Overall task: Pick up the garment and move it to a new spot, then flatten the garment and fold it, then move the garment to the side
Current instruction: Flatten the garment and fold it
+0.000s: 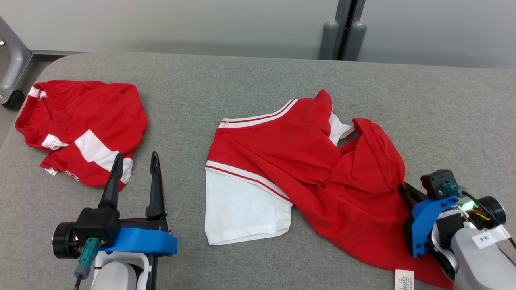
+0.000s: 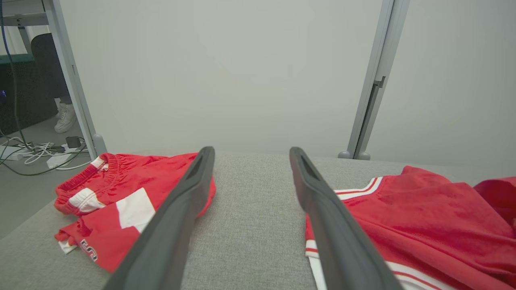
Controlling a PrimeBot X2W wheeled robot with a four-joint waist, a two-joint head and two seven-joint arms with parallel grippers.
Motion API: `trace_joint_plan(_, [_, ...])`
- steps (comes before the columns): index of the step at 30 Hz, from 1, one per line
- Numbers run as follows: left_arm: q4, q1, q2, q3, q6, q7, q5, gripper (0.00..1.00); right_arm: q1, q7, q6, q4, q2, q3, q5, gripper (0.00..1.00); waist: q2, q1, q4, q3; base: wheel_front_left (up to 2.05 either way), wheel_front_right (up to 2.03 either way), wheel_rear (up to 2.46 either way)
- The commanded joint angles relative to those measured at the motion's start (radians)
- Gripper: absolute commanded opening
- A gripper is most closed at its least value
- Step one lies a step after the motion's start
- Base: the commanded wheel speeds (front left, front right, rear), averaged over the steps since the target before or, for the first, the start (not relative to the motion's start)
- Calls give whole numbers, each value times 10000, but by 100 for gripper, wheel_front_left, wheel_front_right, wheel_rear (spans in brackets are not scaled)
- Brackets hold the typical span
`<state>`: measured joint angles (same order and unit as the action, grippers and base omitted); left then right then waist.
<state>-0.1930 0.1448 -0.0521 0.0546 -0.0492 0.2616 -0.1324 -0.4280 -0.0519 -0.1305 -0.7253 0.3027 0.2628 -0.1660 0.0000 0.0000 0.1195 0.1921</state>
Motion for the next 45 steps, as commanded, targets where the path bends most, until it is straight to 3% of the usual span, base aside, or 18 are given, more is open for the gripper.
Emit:
trace_joint_plan(1, [-25,102,24,64,48,50,-36,100,-107,21,-2,-197,116,50,-80,0,0,0,-11,-10,0,0,0])
trace_joint_plan(12, [-84,291,23,340,71,51,-146,100,-1789,642,-4,-996,925,-1096,100,0,0,0,278,145,0,0,0])
trace_joint_plan(21, [-123,329,25,369,122,51,-184,100,-2606,1648,-4,-2609,940,-2463,725,0,0,0,361,206,0,0,0])
trace_joint_plan(23, [-156,302,22,345,115,49,-171,100,-2624,1873,-4,-2931,700,-2539,829,100,0,0,296,163,0,0,0])
trace_joint_plan(30, [-206,165,24,281,55,51,-58,100,-2685,2587,-4,-3520,192,-2548,722,100,0,0,-99,-62,0,0,0])
trace_joint_plan(35, [-205,40,23,122,41,51,30,100,-2286,3070,-4,-2988,6,-2475,407,100,0,0,-444,-305,0,0,0])
trace_joint_plan(38, [-185,-108,23,7,15,51,72,100,-1884,3168,-4,-2105,-121,-2503,282,100,0,0,-654,-462,0,0,0])
trace_joint_plan(45, [-137,-542,21,-333,-30,51,198,100,402,3175,-5,1966,-1055,-2957,345,100,0,0,-1106,-819,0,0,0])
